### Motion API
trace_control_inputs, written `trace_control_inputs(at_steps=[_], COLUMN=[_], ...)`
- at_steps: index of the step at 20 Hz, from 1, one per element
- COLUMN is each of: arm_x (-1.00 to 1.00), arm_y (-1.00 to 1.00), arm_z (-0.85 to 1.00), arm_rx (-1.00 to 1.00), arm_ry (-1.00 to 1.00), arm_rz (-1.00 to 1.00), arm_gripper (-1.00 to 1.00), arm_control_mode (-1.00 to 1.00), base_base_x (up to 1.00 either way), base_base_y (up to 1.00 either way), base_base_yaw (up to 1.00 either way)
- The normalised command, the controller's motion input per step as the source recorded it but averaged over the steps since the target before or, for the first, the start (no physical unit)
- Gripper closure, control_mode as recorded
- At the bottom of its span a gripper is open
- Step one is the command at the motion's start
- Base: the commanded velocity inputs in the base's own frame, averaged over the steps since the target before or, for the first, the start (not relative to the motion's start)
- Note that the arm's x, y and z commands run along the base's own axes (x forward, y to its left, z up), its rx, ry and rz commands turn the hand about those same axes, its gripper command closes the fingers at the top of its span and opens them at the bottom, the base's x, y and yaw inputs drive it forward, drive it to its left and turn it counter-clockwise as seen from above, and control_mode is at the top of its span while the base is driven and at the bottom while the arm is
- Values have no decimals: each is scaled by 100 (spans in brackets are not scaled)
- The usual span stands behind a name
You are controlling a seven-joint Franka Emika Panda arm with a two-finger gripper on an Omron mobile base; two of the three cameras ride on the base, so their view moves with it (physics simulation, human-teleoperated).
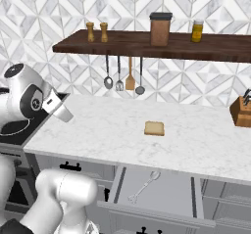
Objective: Pick the tongs from the drawer and place it on the counter.
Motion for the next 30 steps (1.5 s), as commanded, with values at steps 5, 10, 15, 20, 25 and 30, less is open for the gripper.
trace_control_inputs(at_steps=[5, 10, 15, 20, 25, 30], arm_x=[41, 5, 0, 0, 0, 4], arm_y=[-27, 0, 0, 0, 0, -41], arm_z=[-18, -3, 0, 0, 0, -31], arm_rx=[0, 0, 0, 0, 0, 8], arm_ry=[0, 0, 0, 0, 0, 3], arm_rz=[10, 2, 0, 0, 0, -13], arm_gripper=[-100, -100, -100, -100, -100, -100], arm_control_mode=[-100, 100, 100, 100, 100, -100], base_base_x=[0, 0, 22, 6, 4, 0], base_base_y=[0, 43, 87, 9, 40, 5], base_base_yaw=[0, -3, -59, -79, -84, -12])
